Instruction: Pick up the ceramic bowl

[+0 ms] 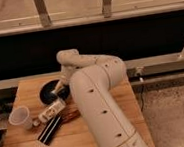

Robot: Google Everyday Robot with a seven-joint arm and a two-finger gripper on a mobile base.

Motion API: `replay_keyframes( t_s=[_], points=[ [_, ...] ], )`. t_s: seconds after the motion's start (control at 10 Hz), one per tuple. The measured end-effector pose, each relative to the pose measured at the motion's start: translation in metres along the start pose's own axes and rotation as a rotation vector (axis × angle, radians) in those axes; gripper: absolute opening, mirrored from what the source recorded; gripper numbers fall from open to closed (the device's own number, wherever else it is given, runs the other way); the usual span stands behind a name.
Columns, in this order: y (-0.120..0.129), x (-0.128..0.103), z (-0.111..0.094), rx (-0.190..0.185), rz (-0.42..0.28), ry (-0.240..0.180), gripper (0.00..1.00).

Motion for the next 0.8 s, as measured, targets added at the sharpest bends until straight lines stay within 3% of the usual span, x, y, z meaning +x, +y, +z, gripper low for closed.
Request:
replay_keyframes(
  t_s=[0.6,0.8],
  points=[
    [0.0,0.0,-0.006,0.0,-0.001,0.001,0.07],
    [0.004,0.005,-0.018,0.013,-0.012,-0.022,0.0]
  ],
)
